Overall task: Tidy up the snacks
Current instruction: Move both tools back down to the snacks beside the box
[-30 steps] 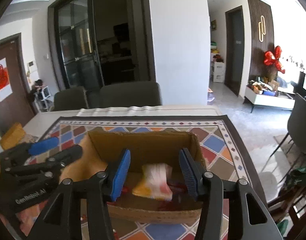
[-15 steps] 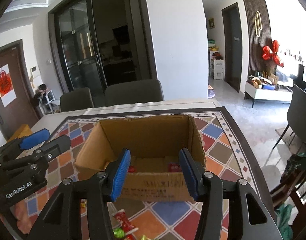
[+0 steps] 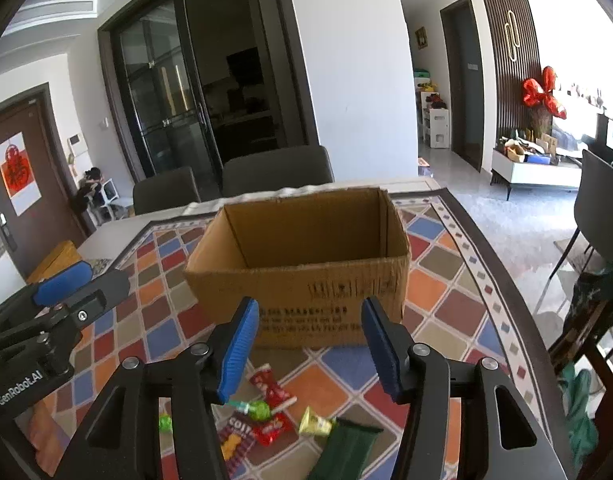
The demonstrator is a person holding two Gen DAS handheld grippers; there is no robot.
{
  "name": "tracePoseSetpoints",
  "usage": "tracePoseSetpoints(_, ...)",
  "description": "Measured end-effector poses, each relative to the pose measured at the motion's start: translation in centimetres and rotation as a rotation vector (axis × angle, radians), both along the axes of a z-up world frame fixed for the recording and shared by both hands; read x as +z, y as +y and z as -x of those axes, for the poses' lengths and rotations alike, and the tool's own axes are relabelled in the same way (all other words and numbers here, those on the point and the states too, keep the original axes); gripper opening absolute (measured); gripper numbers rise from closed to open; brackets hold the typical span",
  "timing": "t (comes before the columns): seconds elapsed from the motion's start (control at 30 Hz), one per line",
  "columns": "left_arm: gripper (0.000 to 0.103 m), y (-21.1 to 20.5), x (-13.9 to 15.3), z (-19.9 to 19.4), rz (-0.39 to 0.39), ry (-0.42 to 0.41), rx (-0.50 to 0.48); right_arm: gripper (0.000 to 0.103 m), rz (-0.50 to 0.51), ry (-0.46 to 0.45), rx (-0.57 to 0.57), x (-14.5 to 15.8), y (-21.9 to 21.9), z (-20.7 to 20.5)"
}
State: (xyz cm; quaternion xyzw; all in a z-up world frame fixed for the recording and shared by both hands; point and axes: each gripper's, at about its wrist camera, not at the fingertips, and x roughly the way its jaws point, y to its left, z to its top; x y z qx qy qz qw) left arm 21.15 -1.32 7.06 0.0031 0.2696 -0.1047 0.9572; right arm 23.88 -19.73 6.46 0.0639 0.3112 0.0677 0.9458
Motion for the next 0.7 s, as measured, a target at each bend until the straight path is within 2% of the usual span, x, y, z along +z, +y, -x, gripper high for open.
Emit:
tracePoseSetpoints(0.33, 0.069, -0.3, -2.1, 2.9, -0.008, 0.041, -0.032, 0.055, -0.014, 0.049, 0.003, -2.0, 0.2, 3.2)
tracePoseSetpoints(0.7, 0.069, -0.4, -6.3, 3.9, -0.003, 0.156, -0.056, 0.055, 0.005, 0.142, -0.003, -5.2, 0.3, 4.9)
